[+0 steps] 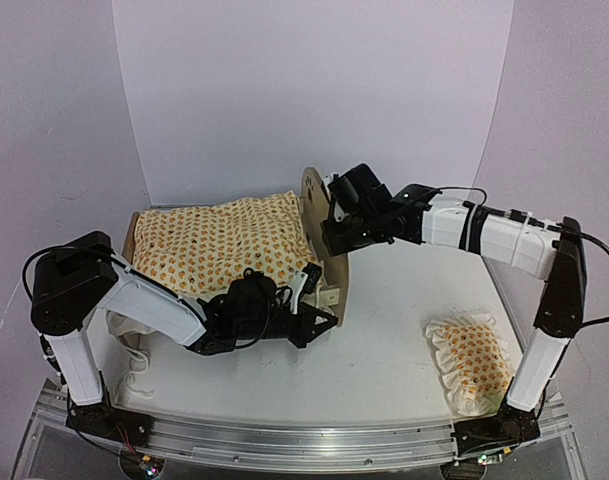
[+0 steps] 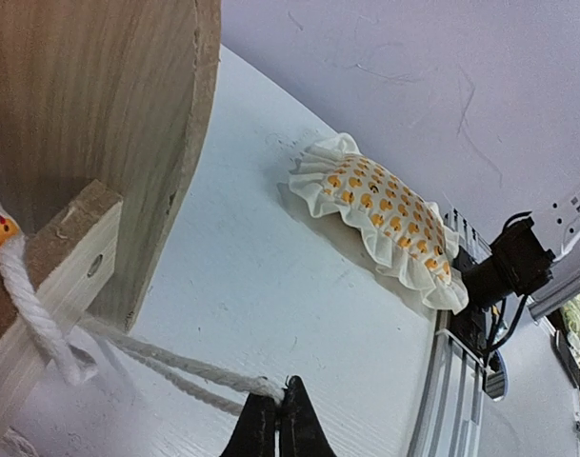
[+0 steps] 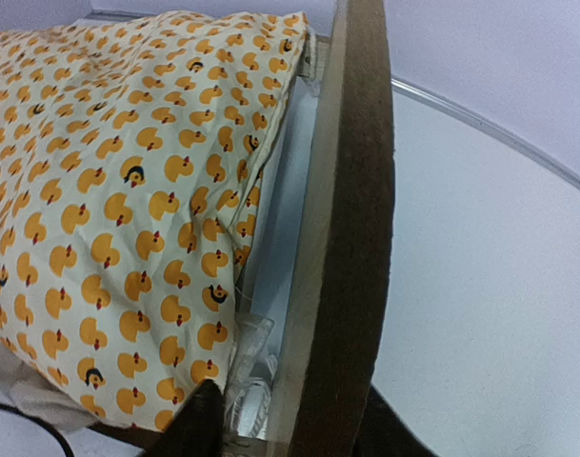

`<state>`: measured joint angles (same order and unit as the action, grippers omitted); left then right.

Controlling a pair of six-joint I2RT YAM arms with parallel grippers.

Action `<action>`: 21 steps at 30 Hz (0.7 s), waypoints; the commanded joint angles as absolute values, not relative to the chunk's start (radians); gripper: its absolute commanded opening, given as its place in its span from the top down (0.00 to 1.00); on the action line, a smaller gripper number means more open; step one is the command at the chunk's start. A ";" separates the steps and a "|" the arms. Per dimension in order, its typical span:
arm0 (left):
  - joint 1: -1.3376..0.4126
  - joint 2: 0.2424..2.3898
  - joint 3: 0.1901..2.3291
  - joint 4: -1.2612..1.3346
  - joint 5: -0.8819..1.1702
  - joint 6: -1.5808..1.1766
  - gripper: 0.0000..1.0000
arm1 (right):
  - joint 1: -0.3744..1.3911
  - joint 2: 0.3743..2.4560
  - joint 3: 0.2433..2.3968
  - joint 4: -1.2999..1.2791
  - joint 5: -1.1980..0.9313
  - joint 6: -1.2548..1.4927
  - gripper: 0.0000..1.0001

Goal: Set up the pet bed

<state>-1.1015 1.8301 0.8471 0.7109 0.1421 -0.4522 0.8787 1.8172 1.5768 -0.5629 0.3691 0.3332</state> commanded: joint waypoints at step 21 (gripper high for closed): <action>-1.033 1.731 0.926 0.595 0.308 -0.528 1.00 | 0.922 1.420 0.606 0.532 -0.220 0.024 0.29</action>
